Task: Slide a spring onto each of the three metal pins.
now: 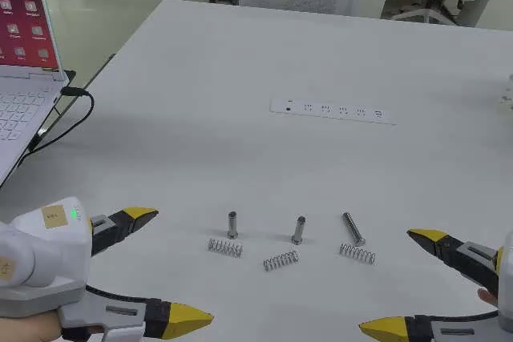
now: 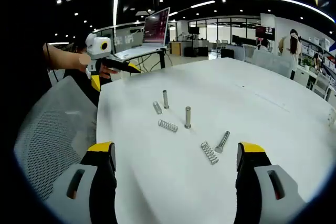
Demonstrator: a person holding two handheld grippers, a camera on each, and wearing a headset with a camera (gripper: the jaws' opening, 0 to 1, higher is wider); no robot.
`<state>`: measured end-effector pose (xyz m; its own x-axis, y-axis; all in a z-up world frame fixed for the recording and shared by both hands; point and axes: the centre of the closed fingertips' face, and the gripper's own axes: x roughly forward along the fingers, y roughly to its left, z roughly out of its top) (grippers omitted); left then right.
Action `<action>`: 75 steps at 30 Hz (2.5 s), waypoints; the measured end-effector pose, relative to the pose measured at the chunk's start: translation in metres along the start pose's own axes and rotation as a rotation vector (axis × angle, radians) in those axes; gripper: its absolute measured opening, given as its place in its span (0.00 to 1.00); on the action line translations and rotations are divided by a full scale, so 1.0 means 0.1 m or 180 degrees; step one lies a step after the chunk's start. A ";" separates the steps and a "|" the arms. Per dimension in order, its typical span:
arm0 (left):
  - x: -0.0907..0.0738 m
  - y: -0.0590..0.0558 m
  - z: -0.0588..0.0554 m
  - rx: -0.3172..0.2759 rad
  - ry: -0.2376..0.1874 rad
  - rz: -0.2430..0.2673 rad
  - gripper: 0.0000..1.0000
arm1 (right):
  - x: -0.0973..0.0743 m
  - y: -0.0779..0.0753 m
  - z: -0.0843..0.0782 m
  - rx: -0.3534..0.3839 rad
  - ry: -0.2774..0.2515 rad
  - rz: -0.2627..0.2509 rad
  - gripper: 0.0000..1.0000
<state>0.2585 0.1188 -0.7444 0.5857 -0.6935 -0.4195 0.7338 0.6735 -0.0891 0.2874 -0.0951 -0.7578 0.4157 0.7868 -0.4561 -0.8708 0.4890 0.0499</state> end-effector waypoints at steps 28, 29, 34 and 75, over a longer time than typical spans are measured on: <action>-0.03 0.00 0.03 0.0029 -0.0025 0.0000 0.98 | 0.00 0.00 0.02 -0.0092 0.0038 0.0018 0.93; -0.03 0.01 0.03 0.0026 -0.0028 0.0001 0.98 | 0.00 0.00 0.02 -0.0093 0.0037 0.0018 0.93; -0.03 0.01 0.03 0.0023 -0.0026 -0.0006 0.98 | 0.00 0.01 0.01 -0.0086 0.0049 0.0026 0.92; 0.01 0.03 -0.09 -0.0158 -0.0118 -0.0013 0.98 | 0.02 0.06 -0.09 0.0092 0.0056 0.0051 0.89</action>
<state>0.2578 0.1225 -0.7534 0.5958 -0.7046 -0.3854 0.7187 0.6820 -0.1358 0.2809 -0.0941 -0.7664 0.3970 0.7880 -0.4706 -0.8693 0.4874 0.0827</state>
